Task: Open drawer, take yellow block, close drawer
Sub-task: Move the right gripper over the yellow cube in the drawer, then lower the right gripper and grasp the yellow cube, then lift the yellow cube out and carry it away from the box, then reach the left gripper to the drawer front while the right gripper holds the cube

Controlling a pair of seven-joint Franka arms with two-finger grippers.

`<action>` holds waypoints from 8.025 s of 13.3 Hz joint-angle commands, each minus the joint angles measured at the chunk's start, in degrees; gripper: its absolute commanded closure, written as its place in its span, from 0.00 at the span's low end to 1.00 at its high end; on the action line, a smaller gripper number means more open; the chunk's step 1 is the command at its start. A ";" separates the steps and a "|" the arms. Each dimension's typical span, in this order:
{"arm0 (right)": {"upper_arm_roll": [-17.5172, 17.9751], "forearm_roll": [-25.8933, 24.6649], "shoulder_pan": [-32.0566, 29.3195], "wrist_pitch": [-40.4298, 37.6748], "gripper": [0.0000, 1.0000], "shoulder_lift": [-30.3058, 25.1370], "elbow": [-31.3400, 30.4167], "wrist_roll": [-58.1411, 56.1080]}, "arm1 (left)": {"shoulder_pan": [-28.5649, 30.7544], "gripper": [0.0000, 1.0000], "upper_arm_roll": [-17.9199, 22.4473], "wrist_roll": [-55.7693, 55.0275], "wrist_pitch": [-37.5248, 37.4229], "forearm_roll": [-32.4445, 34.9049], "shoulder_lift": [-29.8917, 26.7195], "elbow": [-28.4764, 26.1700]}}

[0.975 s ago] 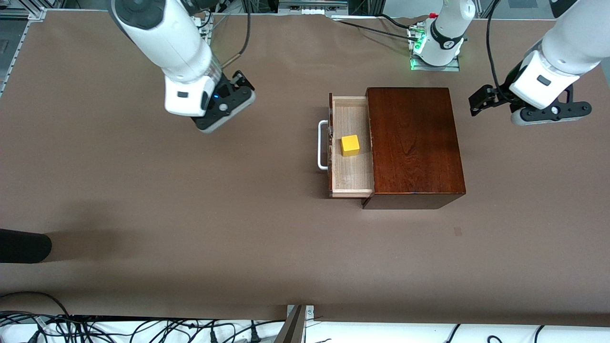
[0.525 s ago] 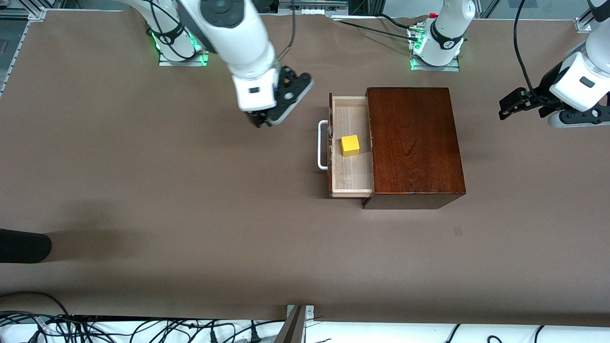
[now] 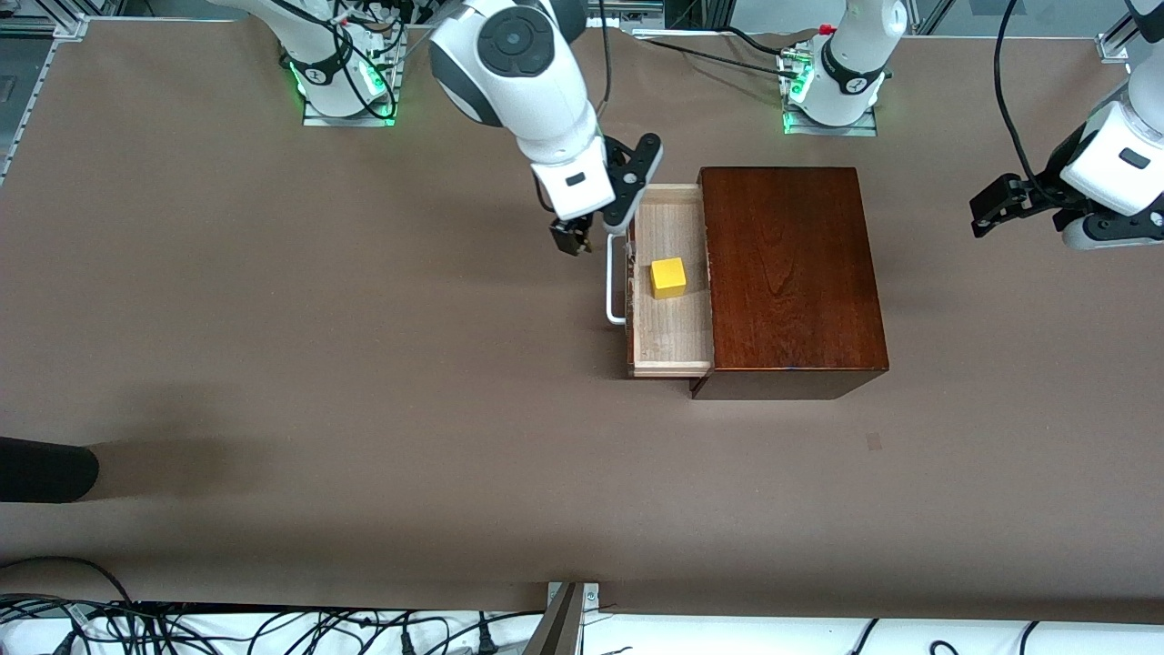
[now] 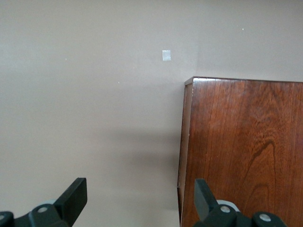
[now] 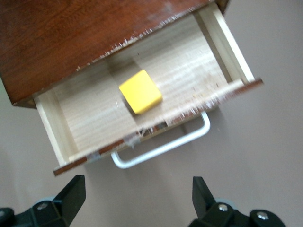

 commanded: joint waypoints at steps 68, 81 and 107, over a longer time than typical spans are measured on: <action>-22.21 -4.20 -2.41 -5.72 1.00 -19.63 -24.28 -2.80 | 0.18 0.00 -0.20 0.66 -0.77 0.96 2.71 3.62; -46.38 -4.03 -2.32 13.79 1.00 -28.53 -49.69 6.87 | 0.09 0.00 -0.20 0.57 -0.77 0.87 2.71 3.62; -51.76 22.86 -2.68 38.07 1.00 -9.46 -60.96 -8.33 | -23.35 0.00 -0.90 -39.89 -2.62 -3.87 13.52 11.62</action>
